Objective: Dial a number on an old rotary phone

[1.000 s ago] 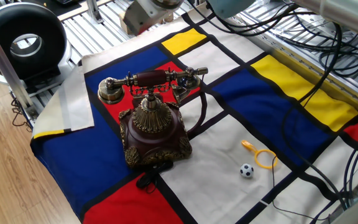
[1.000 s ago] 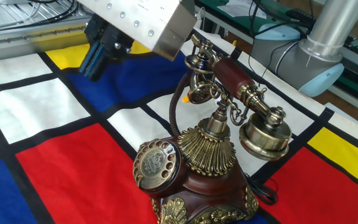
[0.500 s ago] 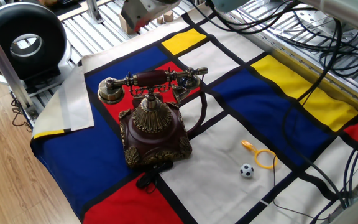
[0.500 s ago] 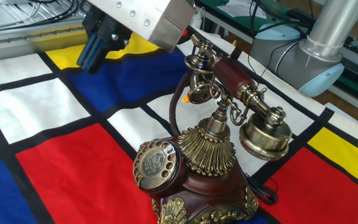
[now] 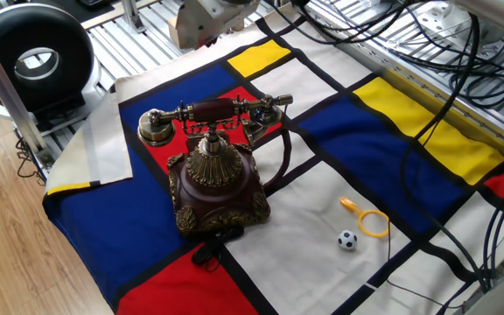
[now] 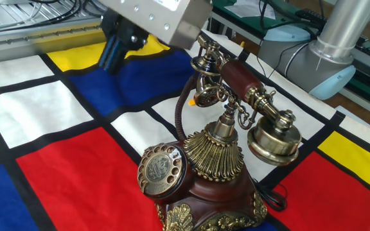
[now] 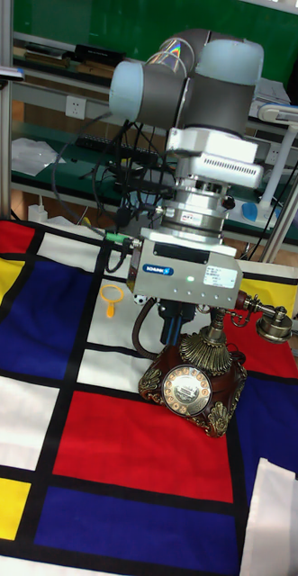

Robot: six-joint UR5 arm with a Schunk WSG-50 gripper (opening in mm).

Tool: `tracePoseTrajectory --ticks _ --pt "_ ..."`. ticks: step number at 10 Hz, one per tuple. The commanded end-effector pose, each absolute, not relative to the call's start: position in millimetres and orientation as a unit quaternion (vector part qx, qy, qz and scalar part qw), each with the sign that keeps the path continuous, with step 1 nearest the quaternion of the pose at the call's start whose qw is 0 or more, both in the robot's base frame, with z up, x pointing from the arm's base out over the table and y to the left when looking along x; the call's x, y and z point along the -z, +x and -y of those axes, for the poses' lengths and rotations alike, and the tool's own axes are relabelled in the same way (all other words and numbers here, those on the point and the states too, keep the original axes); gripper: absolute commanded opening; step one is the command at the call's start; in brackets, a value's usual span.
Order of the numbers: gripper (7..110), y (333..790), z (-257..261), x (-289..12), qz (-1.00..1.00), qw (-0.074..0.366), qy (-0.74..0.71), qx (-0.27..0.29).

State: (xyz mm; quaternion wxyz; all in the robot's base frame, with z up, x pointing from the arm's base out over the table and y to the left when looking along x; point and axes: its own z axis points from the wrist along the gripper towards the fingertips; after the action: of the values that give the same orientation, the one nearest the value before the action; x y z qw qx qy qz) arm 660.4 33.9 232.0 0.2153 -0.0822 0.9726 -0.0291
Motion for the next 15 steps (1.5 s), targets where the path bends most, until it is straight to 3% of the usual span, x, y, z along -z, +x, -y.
tracePoseTrajectory --ticks 1,2,7,14,15 --pt "7 694 -21 -266 -0.942 0.288 -0.153 0.084" --pt "7 700 -36 -268 -0.937 0.306 -0.158 0.058" --pt "7 707 -47 -260 -0.926 0.317 -0.198 0.052" --pt "7 690 -30 -237 -0.924 0.281 -0.25 0.064" --pt "22 690 -34 -236 -0.921 0.284 -0.263 0.056"
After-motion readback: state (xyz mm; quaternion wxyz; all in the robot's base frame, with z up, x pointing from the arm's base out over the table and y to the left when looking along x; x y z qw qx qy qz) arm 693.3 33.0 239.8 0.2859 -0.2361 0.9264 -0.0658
